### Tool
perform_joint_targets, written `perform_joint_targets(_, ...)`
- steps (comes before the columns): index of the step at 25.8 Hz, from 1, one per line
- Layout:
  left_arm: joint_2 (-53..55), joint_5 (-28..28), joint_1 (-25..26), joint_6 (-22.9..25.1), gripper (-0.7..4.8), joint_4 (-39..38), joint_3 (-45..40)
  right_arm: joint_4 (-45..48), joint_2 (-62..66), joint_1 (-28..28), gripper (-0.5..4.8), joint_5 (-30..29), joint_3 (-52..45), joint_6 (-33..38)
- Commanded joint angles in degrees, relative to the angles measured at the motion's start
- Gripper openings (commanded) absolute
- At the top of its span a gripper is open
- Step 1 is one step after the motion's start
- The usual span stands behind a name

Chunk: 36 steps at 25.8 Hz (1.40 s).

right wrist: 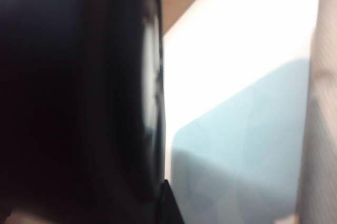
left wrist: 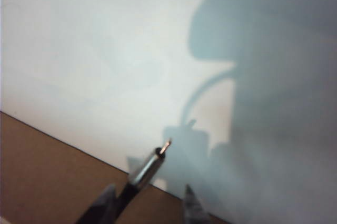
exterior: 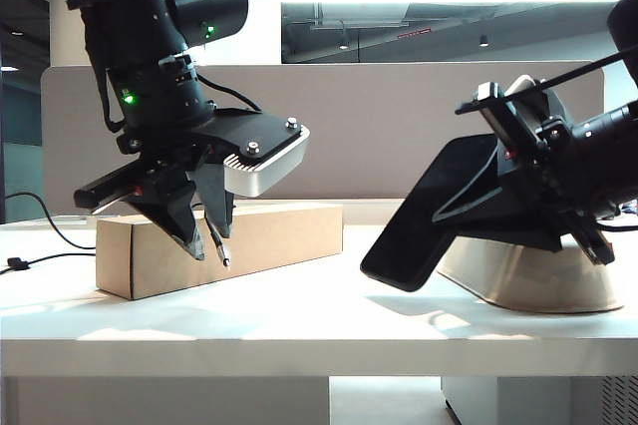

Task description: Pick up the charging cable and the phone, plug the charging cable into the charging port on the phone, and finally place them back on the table.

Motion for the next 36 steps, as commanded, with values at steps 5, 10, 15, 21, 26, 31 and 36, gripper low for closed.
perform_joint_targets(5, 2.08, -0.57, -0.02, 0.24, 1.43, 0.04, -0.07, 1.36, -0.35, 0.0, -0.08, -0.35, 0.37, -0.5)
perform_joint_targets(10, 3.15, -1.77, -0.39, 0.76, 1.43, 0.39, -0.07, 1.36, -0.35, 0.0, -0.08, -0.35, 0.37, -0.48)
perform_joint_targets(15, 3.13, -7.04, -1.51, 3.52, 1.43, 2.16, -0.07, 1.33, -0.37, -0.02, -0.08, -0.33, 0.37, -0.48)
perform_joint_targets(21, 3.15, -6.75, -1.53, 3.87, 1.43, 2.64, -0.07, 1.2, -0.37, -0.02, -0.08, -0.33, 0.37, -0.48)
perform_joint_targets(26, 3.15, -6.34, -1.99, 3.89, 1.43, 1.31, -0.07, 1.2, -0.37, -0.02, -0.08, -0.33, 0.37, -0.48)
perform_joint_targets(31, 3.15, -5.88, -2.86, 6.27, 1.43, 0.35, -0.07, 1.18, -0.37, -0.02, -0.08, -0.35, 0.37, -0.48)
perform_joint_targets(36, 3.19, -5.88, -2.89, 6.58, 1.43, 0.37, -0.07, 1.05, -0.37, -0.02, -0.08, -0.35, 0.37, -0.48)
